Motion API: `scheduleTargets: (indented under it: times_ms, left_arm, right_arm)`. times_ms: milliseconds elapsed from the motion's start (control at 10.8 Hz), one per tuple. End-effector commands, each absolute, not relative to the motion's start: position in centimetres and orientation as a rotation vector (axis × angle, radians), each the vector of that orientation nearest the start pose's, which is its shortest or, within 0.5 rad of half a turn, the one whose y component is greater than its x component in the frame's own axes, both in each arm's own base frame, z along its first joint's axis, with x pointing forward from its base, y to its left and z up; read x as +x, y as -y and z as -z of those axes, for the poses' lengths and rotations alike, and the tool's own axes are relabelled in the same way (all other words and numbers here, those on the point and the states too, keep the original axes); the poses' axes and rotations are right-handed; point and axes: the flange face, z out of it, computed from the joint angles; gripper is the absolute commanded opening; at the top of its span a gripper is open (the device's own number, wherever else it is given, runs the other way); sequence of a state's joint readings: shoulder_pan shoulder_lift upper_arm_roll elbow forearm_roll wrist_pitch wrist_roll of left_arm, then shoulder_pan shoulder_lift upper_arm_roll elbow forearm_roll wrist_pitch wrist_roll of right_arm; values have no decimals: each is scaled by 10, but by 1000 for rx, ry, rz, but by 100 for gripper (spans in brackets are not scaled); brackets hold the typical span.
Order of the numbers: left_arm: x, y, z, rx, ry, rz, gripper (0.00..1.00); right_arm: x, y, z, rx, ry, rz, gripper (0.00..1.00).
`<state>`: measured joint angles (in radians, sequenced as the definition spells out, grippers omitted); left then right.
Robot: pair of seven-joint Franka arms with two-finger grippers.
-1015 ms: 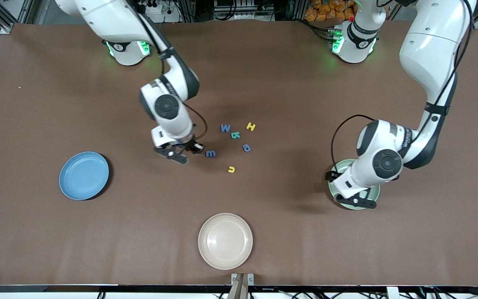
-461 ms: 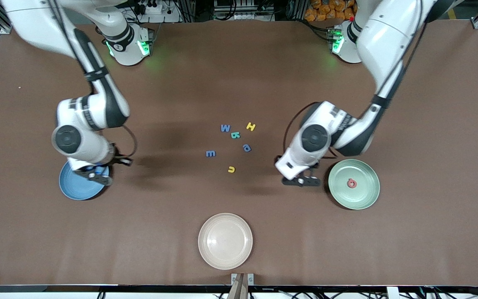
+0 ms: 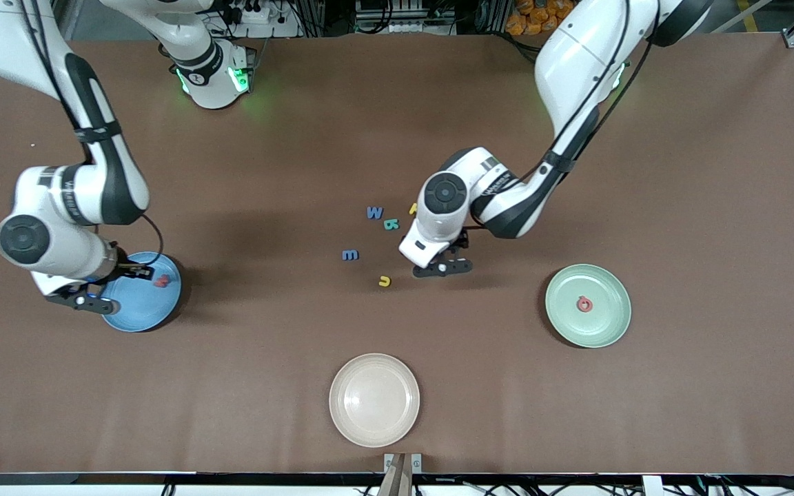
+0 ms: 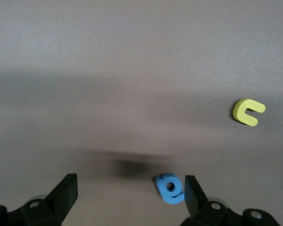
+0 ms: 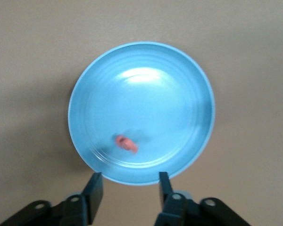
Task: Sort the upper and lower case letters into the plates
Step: 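Drop the red w on the blue plate while the left gripper reaches letters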
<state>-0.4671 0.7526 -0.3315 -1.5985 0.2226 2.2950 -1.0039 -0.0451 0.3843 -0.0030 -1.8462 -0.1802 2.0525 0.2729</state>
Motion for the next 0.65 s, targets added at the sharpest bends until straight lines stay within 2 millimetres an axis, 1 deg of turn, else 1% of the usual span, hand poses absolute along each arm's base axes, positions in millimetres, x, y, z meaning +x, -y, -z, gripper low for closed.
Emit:
scheduleTargets:
  times_ms: [0,92,185,277,369,461,554]
  left_arm:
    - [507,482,-201,-3166,310,-28,100]
    - [506,482,-204,-3164,319,-26,100]
    - [503,480,-201,-3152,358,-35,100]
    - [495,485,-200,-3146,384,-46,100]
    - [479,496,-200,-3139,370,-51,100]
    - [461,502,-196,-3127,323,-63,100]
    - [442,507,-197,-3118,244,-66,100]
  right_arm:
    - [620,-11,-325,-3271,-292,-298,100]
    - [620,-25,-325,-3199,-372,-307,100]
    - [619,-39,-325,-3151,-428,-312,100]
    - [617,-56,-323,-3146,-436,-315,100]
    - [615,-77,-323,-3147,-493,-309,100]
    - [612,-106,-321,-3144,-596,-293,100]
    - [610,-129,-318,-3112,-764,-266,100]
